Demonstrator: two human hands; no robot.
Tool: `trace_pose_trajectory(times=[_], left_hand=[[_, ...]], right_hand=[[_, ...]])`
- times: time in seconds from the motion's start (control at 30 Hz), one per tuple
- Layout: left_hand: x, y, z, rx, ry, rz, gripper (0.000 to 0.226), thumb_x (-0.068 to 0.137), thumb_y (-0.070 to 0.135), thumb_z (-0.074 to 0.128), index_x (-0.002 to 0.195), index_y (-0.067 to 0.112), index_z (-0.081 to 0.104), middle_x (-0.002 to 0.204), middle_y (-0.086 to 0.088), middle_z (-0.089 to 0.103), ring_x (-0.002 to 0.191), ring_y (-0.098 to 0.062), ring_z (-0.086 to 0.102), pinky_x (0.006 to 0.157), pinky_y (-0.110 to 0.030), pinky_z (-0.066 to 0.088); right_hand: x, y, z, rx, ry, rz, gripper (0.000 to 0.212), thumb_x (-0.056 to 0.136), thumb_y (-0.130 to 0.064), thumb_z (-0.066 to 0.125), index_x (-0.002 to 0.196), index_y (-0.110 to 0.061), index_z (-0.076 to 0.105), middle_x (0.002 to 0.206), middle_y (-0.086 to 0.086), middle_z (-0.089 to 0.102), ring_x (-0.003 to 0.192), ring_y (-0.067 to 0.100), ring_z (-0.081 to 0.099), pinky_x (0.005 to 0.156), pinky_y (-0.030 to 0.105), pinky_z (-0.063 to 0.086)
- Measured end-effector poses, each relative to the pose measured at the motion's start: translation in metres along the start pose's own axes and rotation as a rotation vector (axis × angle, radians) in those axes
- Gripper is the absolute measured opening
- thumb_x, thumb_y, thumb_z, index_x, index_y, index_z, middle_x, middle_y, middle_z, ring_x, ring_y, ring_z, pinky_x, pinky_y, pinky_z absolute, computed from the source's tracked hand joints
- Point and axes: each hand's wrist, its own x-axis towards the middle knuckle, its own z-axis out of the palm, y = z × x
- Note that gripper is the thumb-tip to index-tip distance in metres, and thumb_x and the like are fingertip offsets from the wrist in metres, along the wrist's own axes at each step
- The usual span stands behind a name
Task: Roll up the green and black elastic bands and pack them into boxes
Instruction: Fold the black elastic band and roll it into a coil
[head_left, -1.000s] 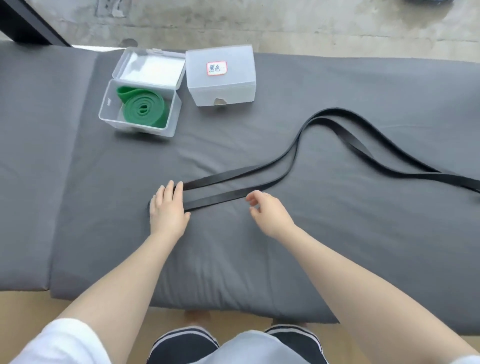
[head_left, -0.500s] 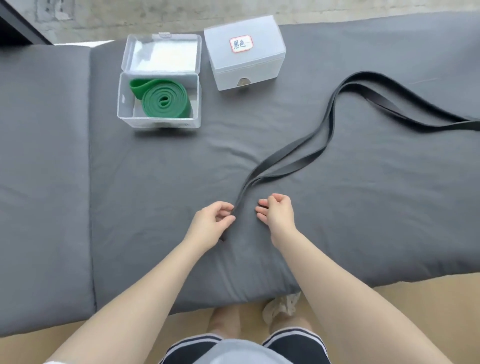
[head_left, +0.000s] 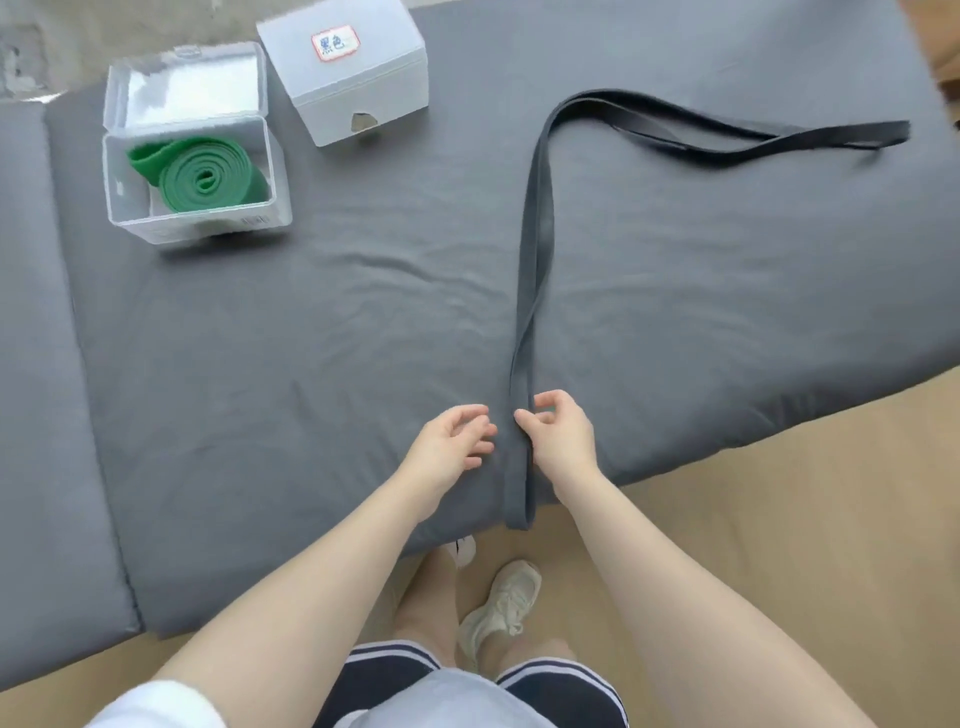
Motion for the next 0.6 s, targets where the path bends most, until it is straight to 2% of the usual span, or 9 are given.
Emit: trace_pose_trajectory(times=[0.07, 0.13, 0.2, 0.3, 0.4, 0.5, 0.6], left_hand=[[0.002, -0.004, 0.011, -0.030, 0.023, -0.014, 0.024, 0.097, 0.025, 0.046, 0.118, 0.018, 0.056, 0.102, 0.001, 0.064, 0.095, -0.016, 0.062, 0.084, -0.023, 0.049], [0.001, -0.011, 0.023, -0.012, -0.003, -0.024, 0.020, 0.096, 0.022, 0.048, 0.112, 0.018, 0.060, 0.099, 0.002, 0.065, 0.088, -0.012, 0.063, 0.081, -0.021, 0.050], [0.002, -0.018, 0.033, 0.029, 0.021, -0.004, 0.019, 0.095, 0.016, 0.050, 0.110, 0.016, 0.062, 0.096, 0.002, 0.066, 0.083, -0.010, 0.064, 0.081, -0.022, 0.050], [0.008, -0.030, 0.043, 0.071, 0.164, 0.049, 0.024, 0.091, 0.010, 0.056, 0.114, 0.010, 0.064, 0.099, -0.004, 0.069, 0.086, -0.019, 0.066, 0.083, -0.029, 0.052], [0.009, -0.034, 0.049, 0.037, 0.228, 0.062, 0.018, 0.089, 0.007, 0.057, 0.105, 0.009, 0.066, 0.094, -0.004, 0.069, 0.081, -0.018, 0.065, 0.070, -0.021, 0.053], [0.006, -0.033, 0.056, 0.079, 0.232, 0.100, 0.015, 0.089, 0.003, 0.055, 0.089, 0.015, 0.065, 0.085, 0.000, 0.066, 0.074, -0.015, 0.063, 0.062, -0.017, 0.052], [0.008, -0.035, 0.059, 0.183, 0.285, 0.118, 0.011, 0.087, 0.009, 0.058, 0.090, 0.019, 0.062, 0.091, -0.001, 0.067, 0.086, -0.019, 0.064, 0.083, -0.032, 0.054]], right_hand=[[-0.003, 0.015, -0.003, -0.083, -0.033, -0.044, 0.020, 0.087, -0.025, 0.060, 0.104, -0.016, 0.053, 0.079, -0.005, 0.058, 0.079, 0.017, 0.056, 0.075, 0.031, 0.046], [-0.003, 0.030, -0.003, -0.126, -0.008, -0.069, 0.022, 0.088, -0.022, 0.059, 0.108, -0.016, 0.056, 0.082, -0.003, 0.057, 0.085, 0.018, 0.057, 0.080, 0.032, 0.046], [-0.004, 0.040, -0.003, -0.049, 0.007, -0.073, 0.024, 0.088, -0.018, 0.057, 0.112, -0.014, 0.058, 0.083, -0.004, 0.058, 0.085, 0.018, 0.057, 0.083, 0.031, 0.047], [-0.006, 0.054, -0.004, 0.100, -0.055, -0.097, 0.029, 0.087, -0.012, 0.057, 0.116, -0.016, 0.057, 0.085, -0.006, 0.062, 0.083, 0.014, 0.059, 0.083, 0.030, 0.049], [-0.013, 0.064, -0.009, 0.245, -0.115, -0.090, 0.025, 0.085, -0.015, 0.062, 0.109, -0.020, 0.057, 0.093, -0.006, 0.066, 0.089, 0.013, 0.062, 0.083, 0.028, 0.051], [-0.014, 0.068, -0.009, 0.081, -0.090, -0.134, 0.029, 0.080, -0.021, 0.069, 0.106, -0.018, 0.058, 0.094, -0.006, 0.062, 0.090, 0.013, 0.062, 0.084, 0.029, 0.050], [-0.012, 0.065, -0.004, 0.114, -0.063, -0.134, 0.016, 0.081, -0.012, 0.063, 0.094, -0.021, 0.059, 0.090, 0.000, 0.067, 0.088, 0.022, 0.065, 0.082, 0.040, 0.054]])
